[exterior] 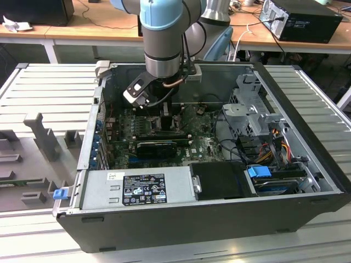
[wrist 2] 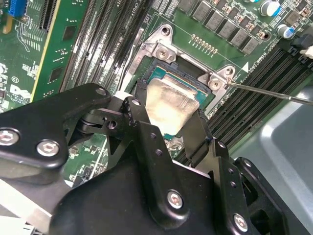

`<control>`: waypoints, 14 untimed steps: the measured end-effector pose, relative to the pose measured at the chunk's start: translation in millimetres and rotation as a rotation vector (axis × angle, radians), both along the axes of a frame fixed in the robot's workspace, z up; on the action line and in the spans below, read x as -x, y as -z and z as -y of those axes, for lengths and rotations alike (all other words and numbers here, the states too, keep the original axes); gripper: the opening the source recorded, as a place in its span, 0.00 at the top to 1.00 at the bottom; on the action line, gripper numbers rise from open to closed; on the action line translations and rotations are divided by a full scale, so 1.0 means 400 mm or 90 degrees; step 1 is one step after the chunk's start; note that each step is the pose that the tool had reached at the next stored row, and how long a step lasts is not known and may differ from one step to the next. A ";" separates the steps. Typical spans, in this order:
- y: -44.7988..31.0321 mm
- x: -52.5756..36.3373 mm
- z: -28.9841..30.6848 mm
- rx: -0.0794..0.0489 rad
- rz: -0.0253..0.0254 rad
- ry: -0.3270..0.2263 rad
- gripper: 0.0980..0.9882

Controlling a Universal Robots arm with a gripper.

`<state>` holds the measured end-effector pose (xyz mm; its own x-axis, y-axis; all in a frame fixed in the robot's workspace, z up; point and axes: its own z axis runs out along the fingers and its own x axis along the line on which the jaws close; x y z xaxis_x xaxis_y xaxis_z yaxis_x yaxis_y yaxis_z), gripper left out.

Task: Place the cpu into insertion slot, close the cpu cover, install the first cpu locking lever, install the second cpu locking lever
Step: 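Place the cpu into insertion slot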

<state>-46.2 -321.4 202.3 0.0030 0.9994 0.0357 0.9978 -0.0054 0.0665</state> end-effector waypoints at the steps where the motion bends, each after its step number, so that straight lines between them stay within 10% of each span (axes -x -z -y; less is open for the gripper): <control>1: 0.003 0.000 0.000 0.000 0.0000 0.000 0.52; 14: 0.006 0.000 0.000 0.000 0.0000 0.000 0.43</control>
